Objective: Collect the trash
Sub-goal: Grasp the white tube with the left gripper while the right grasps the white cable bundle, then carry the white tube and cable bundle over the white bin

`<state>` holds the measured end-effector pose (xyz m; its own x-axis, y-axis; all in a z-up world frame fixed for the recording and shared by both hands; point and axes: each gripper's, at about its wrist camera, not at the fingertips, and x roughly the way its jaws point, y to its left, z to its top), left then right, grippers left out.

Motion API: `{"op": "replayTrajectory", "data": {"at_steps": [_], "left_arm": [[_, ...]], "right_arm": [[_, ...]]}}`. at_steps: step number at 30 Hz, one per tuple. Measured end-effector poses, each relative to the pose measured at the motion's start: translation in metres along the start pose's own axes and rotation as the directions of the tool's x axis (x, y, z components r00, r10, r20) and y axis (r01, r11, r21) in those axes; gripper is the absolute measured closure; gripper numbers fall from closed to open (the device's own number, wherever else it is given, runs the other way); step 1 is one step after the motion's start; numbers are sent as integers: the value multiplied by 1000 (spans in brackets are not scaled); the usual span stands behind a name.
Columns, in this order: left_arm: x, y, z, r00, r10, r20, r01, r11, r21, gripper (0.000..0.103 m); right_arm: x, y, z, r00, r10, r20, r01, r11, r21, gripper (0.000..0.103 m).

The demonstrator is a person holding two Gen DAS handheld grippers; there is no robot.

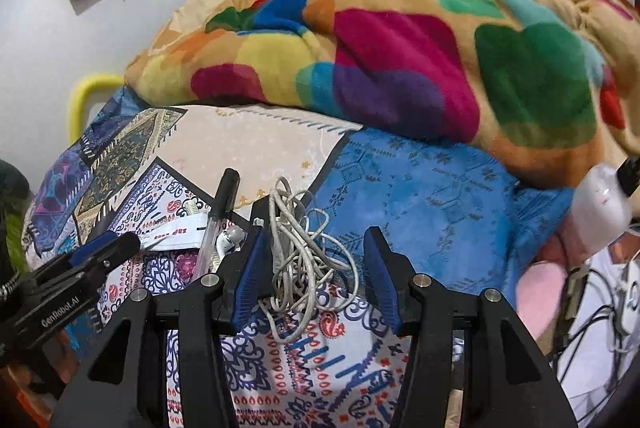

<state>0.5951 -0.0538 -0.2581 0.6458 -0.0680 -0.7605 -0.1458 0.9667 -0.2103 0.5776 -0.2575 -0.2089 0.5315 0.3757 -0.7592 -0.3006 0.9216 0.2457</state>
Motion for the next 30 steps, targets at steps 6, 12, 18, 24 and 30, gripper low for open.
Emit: {"op": "replayTrajectory", "data": {"at_steps": [6,12,18,24,30], "left_arm": [[3,0,-3,999,-37,11,37,999,-20,66],[3,8,-1,998,-64,-4,64,996,-62,80],[-14,4,-4,999,-53,12,53,998,-36,80],[-45,-5,-3,997,-50,51,50,999,10,80],[-89,-9,5,992,-51,114,49,998,25,80]], "right_arm": [[-1,2,-5,1000,8,15,-8,1000,-6,87],[-11,6,-5,999,-9,52,10,1000,-25,94],[-35,18,0,995,-19,101,26,997,-75,94],[-66,29,7,988,-20,154,37,994,-106,94],[-96,43,12,981,-18,194,44,990,-133,94]]}}
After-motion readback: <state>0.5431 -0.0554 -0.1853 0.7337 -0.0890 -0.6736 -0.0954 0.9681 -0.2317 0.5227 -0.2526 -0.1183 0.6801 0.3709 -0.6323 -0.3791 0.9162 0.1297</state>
